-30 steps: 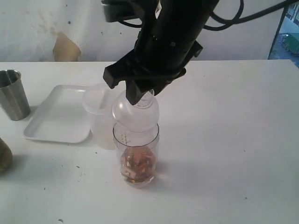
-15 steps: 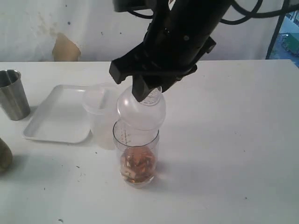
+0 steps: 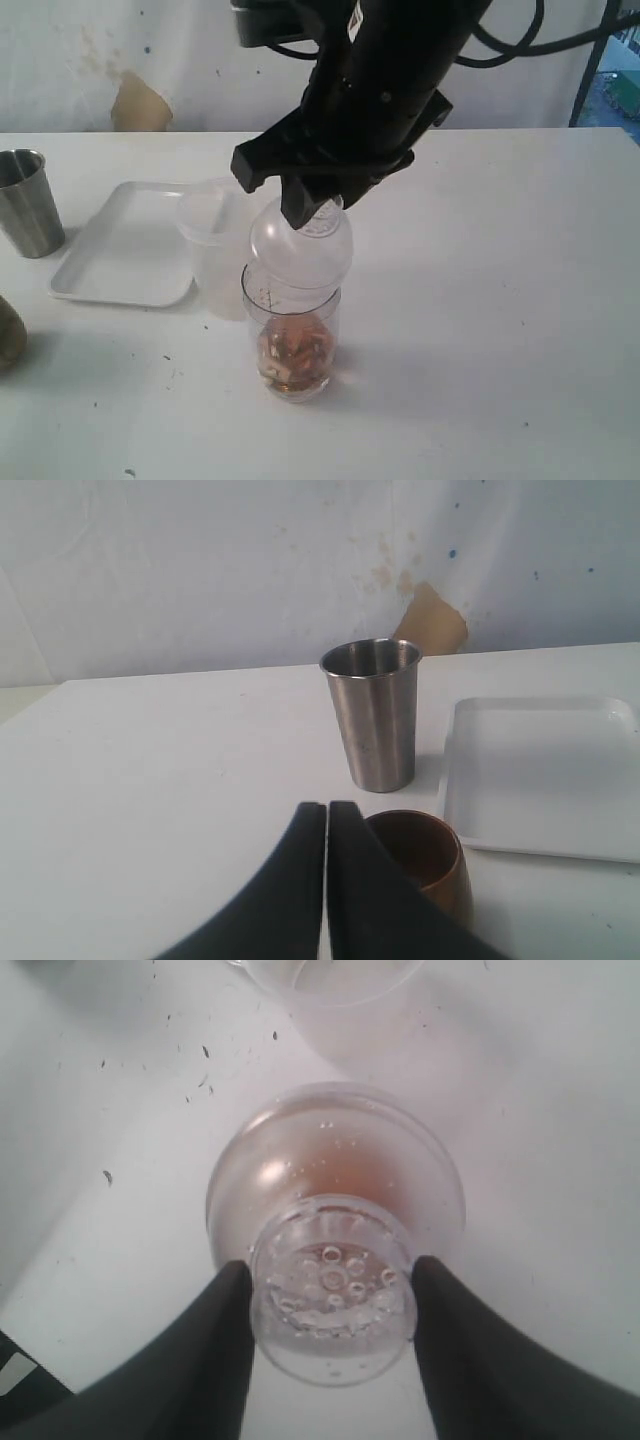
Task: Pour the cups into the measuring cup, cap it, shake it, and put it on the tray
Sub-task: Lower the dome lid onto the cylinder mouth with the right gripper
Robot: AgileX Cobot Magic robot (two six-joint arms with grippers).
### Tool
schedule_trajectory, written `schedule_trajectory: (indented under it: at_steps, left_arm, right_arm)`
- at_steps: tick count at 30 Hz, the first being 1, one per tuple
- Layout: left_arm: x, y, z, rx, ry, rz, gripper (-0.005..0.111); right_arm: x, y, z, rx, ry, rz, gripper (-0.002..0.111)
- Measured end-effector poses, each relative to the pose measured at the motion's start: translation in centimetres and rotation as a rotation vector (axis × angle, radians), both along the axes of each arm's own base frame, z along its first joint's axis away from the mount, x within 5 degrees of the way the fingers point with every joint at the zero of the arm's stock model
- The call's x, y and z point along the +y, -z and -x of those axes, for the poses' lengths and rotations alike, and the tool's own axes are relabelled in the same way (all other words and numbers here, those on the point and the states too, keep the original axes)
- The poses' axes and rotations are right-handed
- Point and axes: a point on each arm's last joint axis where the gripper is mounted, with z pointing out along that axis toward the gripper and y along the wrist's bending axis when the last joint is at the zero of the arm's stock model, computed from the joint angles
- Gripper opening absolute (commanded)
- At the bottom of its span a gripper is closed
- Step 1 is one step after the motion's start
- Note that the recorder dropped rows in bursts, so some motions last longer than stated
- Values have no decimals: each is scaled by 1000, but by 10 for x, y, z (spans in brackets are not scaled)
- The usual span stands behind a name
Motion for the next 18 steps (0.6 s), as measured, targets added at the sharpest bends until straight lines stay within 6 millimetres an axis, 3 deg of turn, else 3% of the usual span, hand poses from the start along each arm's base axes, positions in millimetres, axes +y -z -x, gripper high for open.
schedule_trajectory:
  at_steps: [18]
  left_arm:
    - [0,0,0,0,0,0,1]
  right_arm:
    - [6,13,-6,26,1,23,0]
